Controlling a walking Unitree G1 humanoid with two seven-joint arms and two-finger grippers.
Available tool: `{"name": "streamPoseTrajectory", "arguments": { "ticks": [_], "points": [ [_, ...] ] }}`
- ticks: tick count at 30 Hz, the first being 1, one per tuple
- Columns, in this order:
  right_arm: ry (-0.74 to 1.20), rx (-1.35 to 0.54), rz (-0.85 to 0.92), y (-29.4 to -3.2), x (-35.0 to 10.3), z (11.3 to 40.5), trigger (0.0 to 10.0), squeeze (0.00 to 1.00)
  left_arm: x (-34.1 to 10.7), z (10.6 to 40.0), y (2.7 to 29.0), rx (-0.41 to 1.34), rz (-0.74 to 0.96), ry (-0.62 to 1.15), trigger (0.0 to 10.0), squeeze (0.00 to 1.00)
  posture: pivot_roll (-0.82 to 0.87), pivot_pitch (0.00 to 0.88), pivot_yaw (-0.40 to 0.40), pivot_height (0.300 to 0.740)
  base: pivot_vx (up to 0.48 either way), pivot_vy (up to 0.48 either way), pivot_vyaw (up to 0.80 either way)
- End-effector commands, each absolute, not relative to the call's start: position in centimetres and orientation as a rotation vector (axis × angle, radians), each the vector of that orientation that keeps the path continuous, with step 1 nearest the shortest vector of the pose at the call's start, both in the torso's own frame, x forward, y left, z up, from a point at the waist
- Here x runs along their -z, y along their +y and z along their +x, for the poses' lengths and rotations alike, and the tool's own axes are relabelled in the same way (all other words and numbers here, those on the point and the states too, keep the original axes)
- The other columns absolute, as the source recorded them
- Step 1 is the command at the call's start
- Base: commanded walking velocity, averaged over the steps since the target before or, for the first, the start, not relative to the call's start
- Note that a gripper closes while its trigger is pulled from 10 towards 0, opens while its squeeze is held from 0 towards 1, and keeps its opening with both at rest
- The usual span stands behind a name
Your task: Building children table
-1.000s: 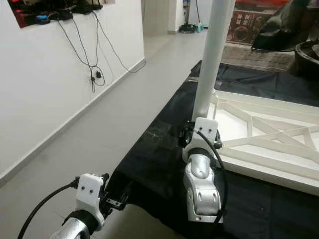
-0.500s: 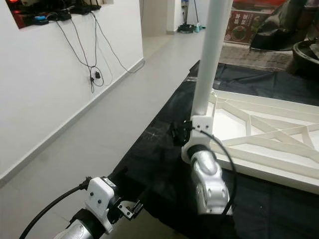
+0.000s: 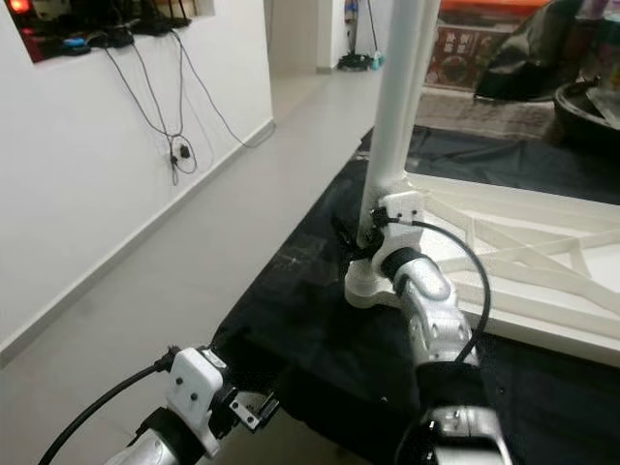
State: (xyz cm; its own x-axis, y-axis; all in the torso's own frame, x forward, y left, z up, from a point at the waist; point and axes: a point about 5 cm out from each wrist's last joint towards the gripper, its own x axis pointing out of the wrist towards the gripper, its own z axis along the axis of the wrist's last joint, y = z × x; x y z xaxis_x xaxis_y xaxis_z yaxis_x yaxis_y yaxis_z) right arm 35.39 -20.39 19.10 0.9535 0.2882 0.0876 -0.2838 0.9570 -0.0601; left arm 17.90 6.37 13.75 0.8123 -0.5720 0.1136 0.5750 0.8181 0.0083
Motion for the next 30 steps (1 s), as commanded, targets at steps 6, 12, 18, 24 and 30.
{"name": "streamPoseTrajectory", "arguments": {
  "ticks": [6,12,18,24,30],
  "points": [
    [-0.082,-0.494,0.03,-20.9,-20.5,36.2,10.0,0.0,-13.3,17.8,6.4,0.621,0.005,-0.099,10.0,0.0,-0.05,0.052,0.036,0.74,0.0,0.0,0.0],
    [-0.066,-0.715,0.018,-20.0,-21.1,36.3,10.0,0.0,-13.2,17.7,6.3,0.635,0.008,-0.102,10.0,0.0,-0.05,0.049,0.038,0.74,0.0,0.0,0.0],
    [0.005,-0.995,0.02,-18.3,-21.0,36.3,10.0,0.0,-13.4,17.5,6.2,0.661,0.004,-0.118,10.0,0.0,-0.04,0.043,0.043,0.74,0.0,0.0,0.0],
    [0.013,-1.088,-0.017,-17.2,-21.4,37.1,10.0,0.0,-13.3,17.3,6.1,0.665,0.004,-0.118,10.0,0.0,-0.03,0.036,0.043,0.74,0.0,0.0,0.0],
    [0.005,-1.096,-0.019,-16.7,-21.5,37.4,6.4,0.0,-13.3,17.3,6.0,0.665,0.004,-0.117,10.0,0.0,-0.02,0.034,0.041,0.74,0.0,0.0,0.0]
  ]
}}
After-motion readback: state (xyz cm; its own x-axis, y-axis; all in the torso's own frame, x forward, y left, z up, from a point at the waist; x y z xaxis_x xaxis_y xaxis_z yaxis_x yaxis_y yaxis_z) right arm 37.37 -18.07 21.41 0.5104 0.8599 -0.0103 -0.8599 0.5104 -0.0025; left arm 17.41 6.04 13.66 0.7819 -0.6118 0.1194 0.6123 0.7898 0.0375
